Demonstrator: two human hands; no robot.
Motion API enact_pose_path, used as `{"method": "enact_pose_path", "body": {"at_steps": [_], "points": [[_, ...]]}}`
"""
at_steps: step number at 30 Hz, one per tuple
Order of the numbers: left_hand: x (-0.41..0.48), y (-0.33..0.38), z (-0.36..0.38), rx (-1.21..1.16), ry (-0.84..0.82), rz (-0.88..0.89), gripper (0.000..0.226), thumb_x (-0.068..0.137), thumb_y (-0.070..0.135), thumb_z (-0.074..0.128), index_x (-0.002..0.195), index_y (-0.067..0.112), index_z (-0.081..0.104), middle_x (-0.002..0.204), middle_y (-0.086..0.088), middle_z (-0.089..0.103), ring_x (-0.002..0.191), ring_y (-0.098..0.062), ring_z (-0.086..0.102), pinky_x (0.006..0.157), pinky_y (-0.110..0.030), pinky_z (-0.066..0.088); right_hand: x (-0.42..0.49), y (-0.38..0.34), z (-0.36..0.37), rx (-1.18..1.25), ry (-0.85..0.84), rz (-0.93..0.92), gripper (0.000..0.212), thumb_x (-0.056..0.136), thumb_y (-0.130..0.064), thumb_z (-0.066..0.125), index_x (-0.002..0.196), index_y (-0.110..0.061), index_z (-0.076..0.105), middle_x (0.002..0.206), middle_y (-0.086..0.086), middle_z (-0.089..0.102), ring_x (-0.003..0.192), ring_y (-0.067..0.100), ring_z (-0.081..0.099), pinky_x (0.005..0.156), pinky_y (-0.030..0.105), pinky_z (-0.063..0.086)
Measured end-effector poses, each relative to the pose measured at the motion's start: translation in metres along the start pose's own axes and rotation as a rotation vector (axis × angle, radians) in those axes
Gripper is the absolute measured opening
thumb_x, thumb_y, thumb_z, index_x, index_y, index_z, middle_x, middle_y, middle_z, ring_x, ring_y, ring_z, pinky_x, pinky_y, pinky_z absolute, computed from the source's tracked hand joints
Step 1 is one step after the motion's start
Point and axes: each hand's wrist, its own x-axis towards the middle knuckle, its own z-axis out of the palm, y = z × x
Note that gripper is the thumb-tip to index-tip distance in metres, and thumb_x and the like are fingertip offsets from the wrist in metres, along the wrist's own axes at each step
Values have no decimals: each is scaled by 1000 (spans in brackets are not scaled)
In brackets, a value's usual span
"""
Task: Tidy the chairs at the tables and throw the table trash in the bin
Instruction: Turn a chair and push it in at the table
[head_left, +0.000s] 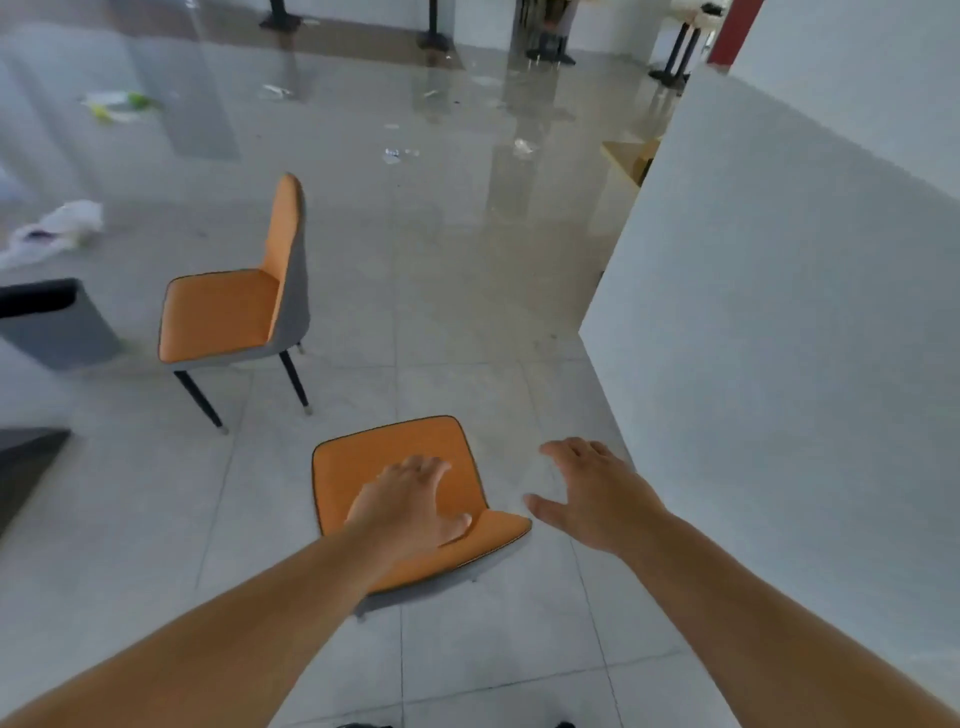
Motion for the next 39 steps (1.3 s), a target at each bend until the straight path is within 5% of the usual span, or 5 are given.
{"method": "enact_pose_path", "body": {"at_steps": [8,14,17,21,39], "points": [[-47,-20,91,-9,-242,-489,100,75,89,58,156,35,32,162,2,36,145,-29,35,112,-50,41,35,13,115,54,-380,-390,85,86,-80,51,153,-33,31,155,-5,41,137,21,39,106,43,43],[-27,-45,112,-49,-188,-489,47,87,50,70,132,45,56,124,11,63,115,-20,56,91,-38,53,58,9,165,123,-339,-414,52,92,-36,65,142,-36,52,130,-10,60,122,21,52,96,39,51],[-19,-60,115,-15,-191,-491,21,87,49,67,107,43,63,94,15,63,93,-17,59,70,-30,45,76,3,175,41,-293,-422,43,91,-29,66,133,-35,59,121,-11,62,109,20,58,85,39,55],[-33,-84,114,-109,-126,-585,9,89,44,68,95,37,67,87,12,63,89,-16,59,71,-29,45,95,-28,176,20,-287,-472,43,90,-25,68,131,-35,60,124,-11,62,108,21,55,83,39,54],[-201,-295,100,-529,273,-1050,21,91,52,70,97,46,50,88,18,55,76,-6,53,60,-24,42,203,-428,200,-357,-426,-1004,27,89,-14,58,109,-32,61,108,-3,56,101,23,49,76,41,50]]}}
